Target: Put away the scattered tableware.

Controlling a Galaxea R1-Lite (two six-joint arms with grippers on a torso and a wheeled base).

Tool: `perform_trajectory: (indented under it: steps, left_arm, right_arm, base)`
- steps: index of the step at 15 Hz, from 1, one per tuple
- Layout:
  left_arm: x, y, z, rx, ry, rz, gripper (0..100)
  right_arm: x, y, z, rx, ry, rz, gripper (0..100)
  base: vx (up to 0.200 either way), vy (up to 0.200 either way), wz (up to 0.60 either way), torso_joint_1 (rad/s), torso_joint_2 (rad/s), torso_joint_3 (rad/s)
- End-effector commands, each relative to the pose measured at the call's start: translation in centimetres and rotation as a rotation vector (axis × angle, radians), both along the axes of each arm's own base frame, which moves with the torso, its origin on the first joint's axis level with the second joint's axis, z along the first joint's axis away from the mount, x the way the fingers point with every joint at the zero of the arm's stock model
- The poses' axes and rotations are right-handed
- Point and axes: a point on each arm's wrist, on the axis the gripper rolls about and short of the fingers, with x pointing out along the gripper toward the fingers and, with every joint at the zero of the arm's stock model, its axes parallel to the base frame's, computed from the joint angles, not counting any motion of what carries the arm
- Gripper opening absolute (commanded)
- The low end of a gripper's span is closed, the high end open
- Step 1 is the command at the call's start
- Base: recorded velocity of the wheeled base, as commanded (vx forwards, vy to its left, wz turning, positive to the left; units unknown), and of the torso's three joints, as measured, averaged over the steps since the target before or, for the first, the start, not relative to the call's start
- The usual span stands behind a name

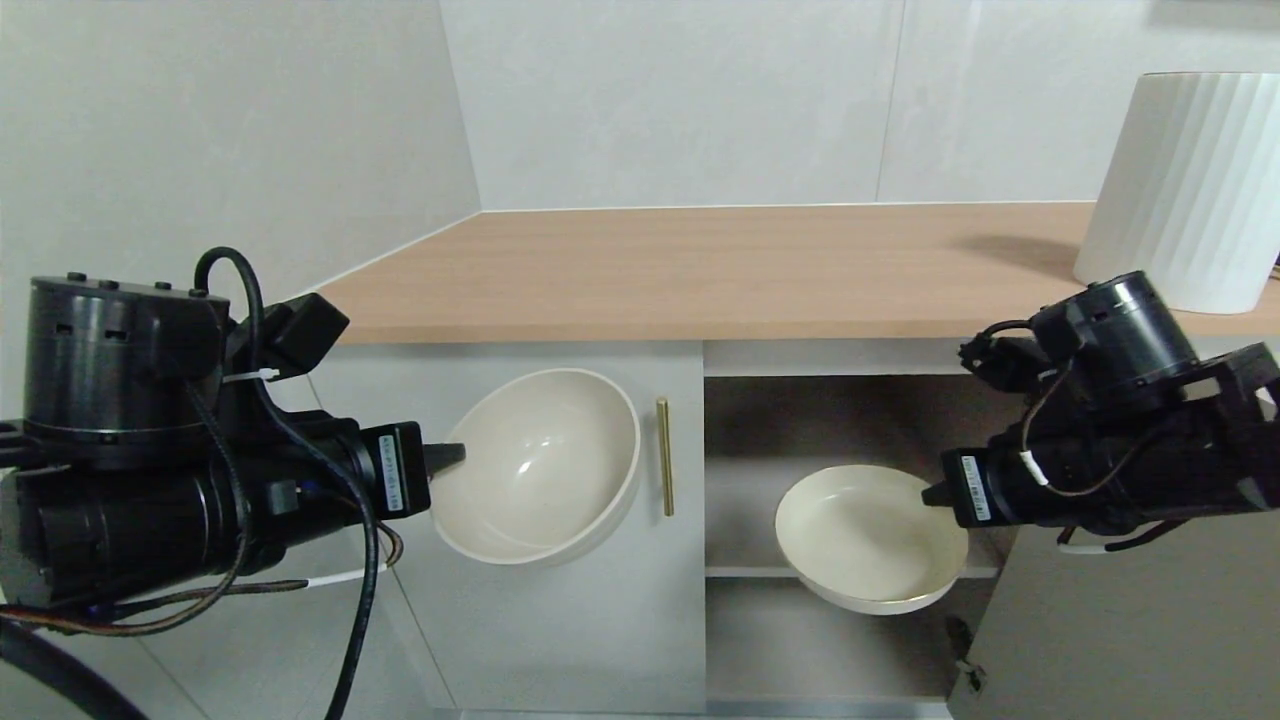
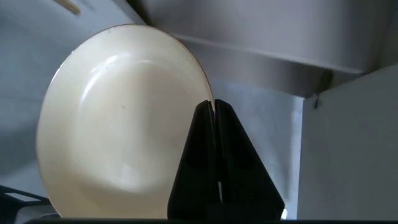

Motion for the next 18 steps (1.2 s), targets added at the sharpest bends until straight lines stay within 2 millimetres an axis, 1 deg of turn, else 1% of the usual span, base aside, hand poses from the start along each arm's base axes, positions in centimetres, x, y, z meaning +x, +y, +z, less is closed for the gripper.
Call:
perform_trajectory:
  steps: [1, 4, 7, 9, 10, 11, 12, 17, 18]
  left_arm:
    - [-0.1, 0.0, 0.1, -0.002, -0.004, 0.001, 0]
    - [-0.1, 0.0, 0.1, -0.003, -0.005, 0.001, 0]
    - [-0.1, 0.1, 0.2, -0.005, -0.007, 0.001, 0]
    - [-0.3, 0.1, 0.4, -0.009, -0.017, 0.001, 0]
    - [-0.3, 0.1, 0.4, -0.009, -0.015, 0.000, 0]
    - [-0.3, 0.1, 0.4, -0.009, -0.014, 0.000, 0]
    - [-0.3, 0.1, 0.3, -0.007, -0.011, 0.000, 0]
    - [-0.3, -0.1, 0.1, -0.004, -0.004, -0.011, 0]
    - [-0.3, -0.2, 0.0, -0.001, 0.001, -0.016, 0]
  right_arm:
    - [2.6, 1.9, -5.5, -0.041, 0.086, 0.010, 0]
    - [4.2, 2.7, -9.8, -0.016, 0.024, 0.007, 0]
    - [5.4, 3.2, -12.6, -0.027, 0.050, -0.002, 0]
    - [6.4, 3.1, -14.1, -0.032, 0.049, -0.026, 0]
    - [7.6, 2.7, -15.3, -0.030, 0.029, -0.075, 0]
    - [8.0, 2.5, -15.7, -0.027, 0.023, -0.095, 0]
    - [9.2, 2.3, -17.2, -0.018, 0.009, -0.153, 0]
    - [12.2, 0.9, -20.2, -0.064, -0.076, -0.290, 0]
    - [12.7, 0.7, -20.4, -0.074, -0.094, -0.316, 0]
  base:
    - [0.000, 0.000, 0.00, 0.000, 0.00, 0.000]
    - [0.000, 0.000, 0.00, 0.000, 0.00, 0.000]
    - [0.000, 0.000, 0.00, 0.000, 0.00, 0.000]
    - [0.000, 0.000, 0.00, 0.000, 0.00, 0.000]
    - [0.000, 0.000, 0.00, 0.000, 0.00, 0.000]
    - [0.000, 0.000, 0.00, 0.000, 0.00, 0.000]
    - [0.000, 0.000, 0.00, 0.000, 0.00, 0.000]
    - [0.000, 0.000, 0.00, 0.000, 0.00, 0.000]
    - [0.000, 0.000, 0.00, 0.000, 0.00, 0.000]
